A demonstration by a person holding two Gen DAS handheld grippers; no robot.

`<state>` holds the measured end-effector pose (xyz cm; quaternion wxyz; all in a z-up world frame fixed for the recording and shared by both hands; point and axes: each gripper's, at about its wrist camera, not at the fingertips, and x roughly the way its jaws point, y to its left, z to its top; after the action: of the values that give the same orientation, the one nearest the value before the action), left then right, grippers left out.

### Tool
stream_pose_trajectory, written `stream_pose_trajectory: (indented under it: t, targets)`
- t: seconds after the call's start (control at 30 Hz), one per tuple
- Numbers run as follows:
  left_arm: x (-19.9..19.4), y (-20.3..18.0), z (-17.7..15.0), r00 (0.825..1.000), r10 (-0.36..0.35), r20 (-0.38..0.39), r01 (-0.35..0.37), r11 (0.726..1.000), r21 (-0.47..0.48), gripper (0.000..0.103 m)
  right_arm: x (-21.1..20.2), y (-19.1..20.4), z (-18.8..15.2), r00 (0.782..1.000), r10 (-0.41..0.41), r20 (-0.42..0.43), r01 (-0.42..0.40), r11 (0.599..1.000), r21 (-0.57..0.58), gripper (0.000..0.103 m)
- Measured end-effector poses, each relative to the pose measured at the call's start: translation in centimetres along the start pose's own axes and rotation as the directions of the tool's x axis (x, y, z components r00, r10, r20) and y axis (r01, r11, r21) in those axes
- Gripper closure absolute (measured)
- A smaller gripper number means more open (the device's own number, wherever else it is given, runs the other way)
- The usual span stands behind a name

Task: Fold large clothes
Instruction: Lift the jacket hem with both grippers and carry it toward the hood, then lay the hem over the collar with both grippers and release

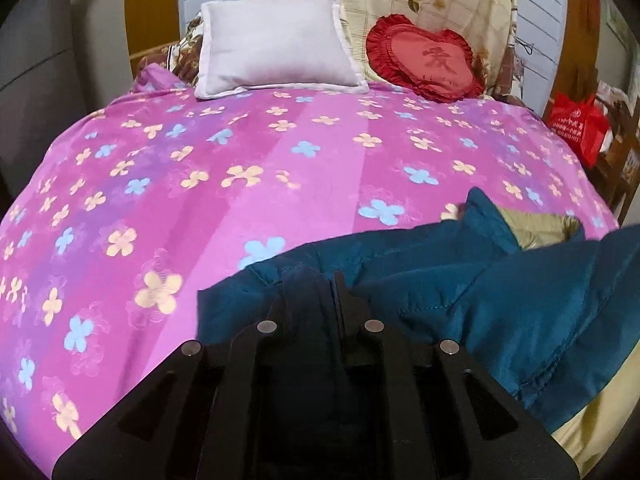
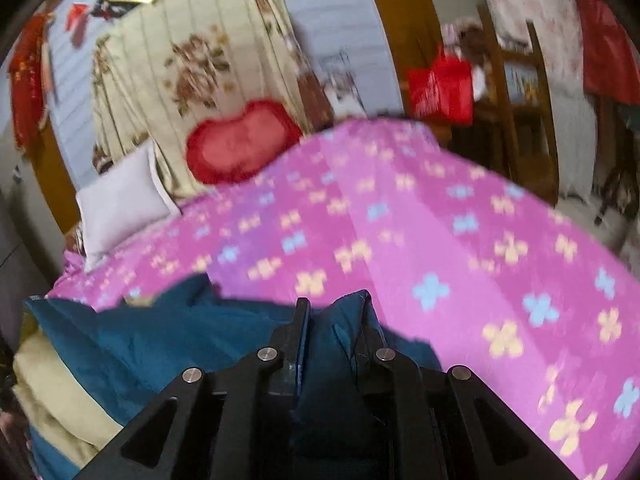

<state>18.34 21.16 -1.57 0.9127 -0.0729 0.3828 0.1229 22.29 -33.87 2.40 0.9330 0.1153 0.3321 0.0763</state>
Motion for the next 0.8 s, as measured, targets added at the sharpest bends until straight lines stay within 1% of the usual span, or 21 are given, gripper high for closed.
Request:
stream_pose_trajectory:
  t: [0.1,0.2,0.23,0.3,0.37,0.4,0.47,0.5,0.53,0.57,0.6,0.63,0.67,0.77,0.8]
  targets:
    - [0.4,0.4,-0.3,1.000,-0.020,0.005,0.020,0.999,-0.032,0.089,0.8,-0.8,-0.3,0.998,0.041,-0.042,-0.040,0.999,0.031,0.086]
    - [0.7,1.7,-0.4,0.996,-0.086,-0.002,0.085,0.991,-0.099,0.088,1.4,-1.7,-0.6,0.994,0.084,-0.066,-0.078,0.994,0.082,0.083]
    - [0.8,2.2,-0.5,0.993,-0.118,-0.005,0.116,0.985,-0.128,0.088,1.5,-1.9,-0.7,0.993,0.097,-0.070,-0.090,0.991,0.097,0.082]
    - [1.1,2.7,-0.3,0.987,-0.159,-0.024,0.153,0.975,-0.162,0.087,1.2,-2.1,-0.6,0.990,0.123,-0.068,-0.114,0.986,0.123,0.080]
    - [1.0,3.0,0.1,0.981,-0.187,-0.054,0.175,0.970,-0.171,0.086,0.3,-2.5,-0.5,0.985,0.165,-0.056,-0.155,0.976,0.156,0.076]
    - [0.9,3.1,0.4,0.978,-0.197,-0.068,0.183,0.968,-0.169,0.084,-0.3,-2.9,-0.5,0.980,0.196,-0.042,-0.185,0.966,0.181,0.072]
    - [0.0,3.5,1.1,0.970,-0.223,-0.099,0.202,0.961,-0.188,0.078,-1.3,-3.6,-0.5,0.969,0.246,-0.026,-0.234,0.945,0.230,0.067]
    - [-0.9,4.0,1.4,0.965,-0.244,-0.098,0.220,0.953,-0.207,0.069,-1.9,-3.9,-0.6,0.964,0.267,-0.020,-0.253,0.934,0.254,0.065]
    - [-2.3,4.7,1.8,0.962,-0.265,-0.070,0.243,0.943,-0.228,0.053,-2.6,-4.3,-0.7,0.960,0.278,-0.014,-0.265,0.926,0.268,0.063]
    - [-3.4,5.1,1.9,0.964,-0.263,-0.044,0.246,0.941,-0.234,0.044,-3.2,-4.4,-0.7,0.960,0.280,-0.011,-0.267,0.924,0.273,0.062]
    - [-5.0,5.7,1.9,0.970,-0.245,-0.001,0.238,0.942,-0.238,0.032,-3.9,-4.5,-0.7,0.960,0.278,-0.007,-0.266,0.925,0.269,0.060]
    - [-6.6,6.4,1.7,0.971,-0.233,0.046,0.237,0.942,-0.238,0.027,-4.7,-4.6,-0.9,0.961,0.277,-0.004,-0.267,0.929,0.258,0.058]
    - [-7.7,6.8,1.4,0.970,-0.232,0.068,0.241,0.941,-0.238,0.026,-5.3,-4.6,-0.9,0.961,0.277,-0.003,-0.268,0.932,0.244,0.058]
    - [-10.1,7.7,-0.4,0.973,-0.218,0.078,0.230,0.946,-0.228,0.026,-7.7,-4.2,-1.2,0.966,0.257,0.011,-0.255,0.954,0.160,0.057]
    - [-10.7,7.7,-1.4,0.976,-0.208,0.066,0.217,0.953,-0.212,0.026,-8.6,-4.1,-1.4,0.969,0.245,0.020,-0.246,0.961,0.125,0.057]
